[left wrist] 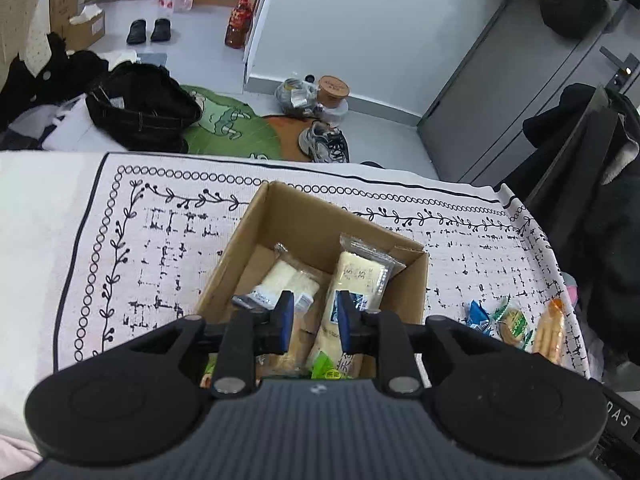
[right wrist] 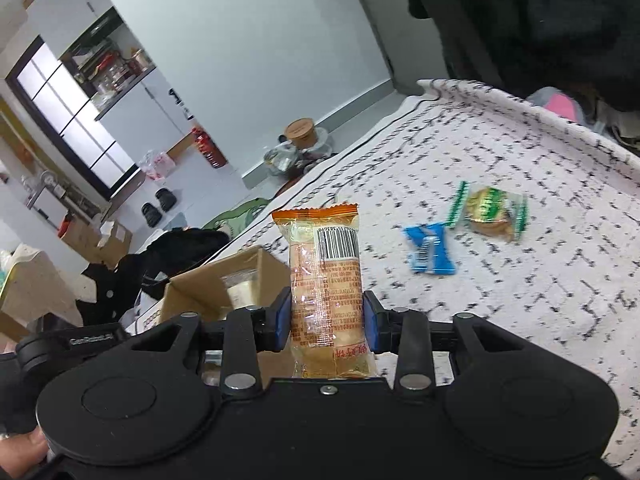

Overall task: Organize snacks
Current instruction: 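Carry yellow candy with left gripper while right gripper carries bread pack to box, then release yellow candy into box while right gripper drops bread pack inside, then move both open grippers back to the last snacks on the cloth, then grasp the blue-wrapped candy with the left gripper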

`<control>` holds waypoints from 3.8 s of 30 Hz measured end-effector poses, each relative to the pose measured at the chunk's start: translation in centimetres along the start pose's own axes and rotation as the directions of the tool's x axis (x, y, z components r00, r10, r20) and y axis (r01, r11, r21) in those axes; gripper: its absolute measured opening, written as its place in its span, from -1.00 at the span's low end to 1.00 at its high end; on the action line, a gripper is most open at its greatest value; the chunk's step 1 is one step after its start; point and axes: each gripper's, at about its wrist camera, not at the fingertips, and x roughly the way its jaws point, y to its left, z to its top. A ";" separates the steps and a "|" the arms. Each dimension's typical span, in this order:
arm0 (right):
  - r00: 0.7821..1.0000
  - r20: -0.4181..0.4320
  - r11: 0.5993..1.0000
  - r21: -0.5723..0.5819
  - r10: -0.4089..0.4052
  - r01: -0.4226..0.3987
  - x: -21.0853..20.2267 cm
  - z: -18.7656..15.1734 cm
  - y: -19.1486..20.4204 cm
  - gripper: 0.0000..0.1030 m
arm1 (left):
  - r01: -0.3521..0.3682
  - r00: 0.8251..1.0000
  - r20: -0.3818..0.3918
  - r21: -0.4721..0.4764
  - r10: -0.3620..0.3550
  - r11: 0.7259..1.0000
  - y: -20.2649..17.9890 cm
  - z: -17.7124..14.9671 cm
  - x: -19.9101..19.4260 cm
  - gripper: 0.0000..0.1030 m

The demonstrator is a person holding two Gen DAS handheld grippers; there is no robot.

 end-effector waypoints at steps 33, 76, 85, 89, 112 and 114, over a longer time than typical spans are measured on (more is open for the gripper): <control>0.994 -0.041 0.994 0.033 0.101 -0.100 0.3 0.2 3.0 0.30 | 0.037 0.999 0.039 -0.022 -0.036 0.999 0.8 0.4 -2.6 0.32; 0.984 0.073 0.957 0.256 -0.162 0.139 -5.2 3.0 -13.5 0.77 | 0.198 0.980 -0.043 0.114 -0.194 0.974 -13.4 -3.7 0.8 0.85; 0.983 0.054 0.939 0.310 -0.174 0.150 -3.5 2.9 -15.4 0.77 | 0.230 0.972 -0.075 0.143 -0.222 0.963 -15.8 -4.5 4.8 0.80; 0.982 0.043 0.925 0.344 -0.186 0.160 -2.5 3.0 -16.2 0.77 | 0.233 0.971 -0.087 0.148 -0.222 0.961 -16.4 -4.7 6.6 0.79; 0.964 -0.027 0.881 0.399 -0.264 0.252 3.7 4.2 -17.6 0.77 | 0.232 0.960 -0.196 0.173 -0.198 0.957 -18.5 -5.3 16.7 0.14; 0.964 -0.035 0.879 0.403 -0.263 0.255 4.6 4.2 -17.6 0.75 | 0.238 0.959 -0.199 0.177 -0.202 0.955 -18.6 -5.5 17.2 0.07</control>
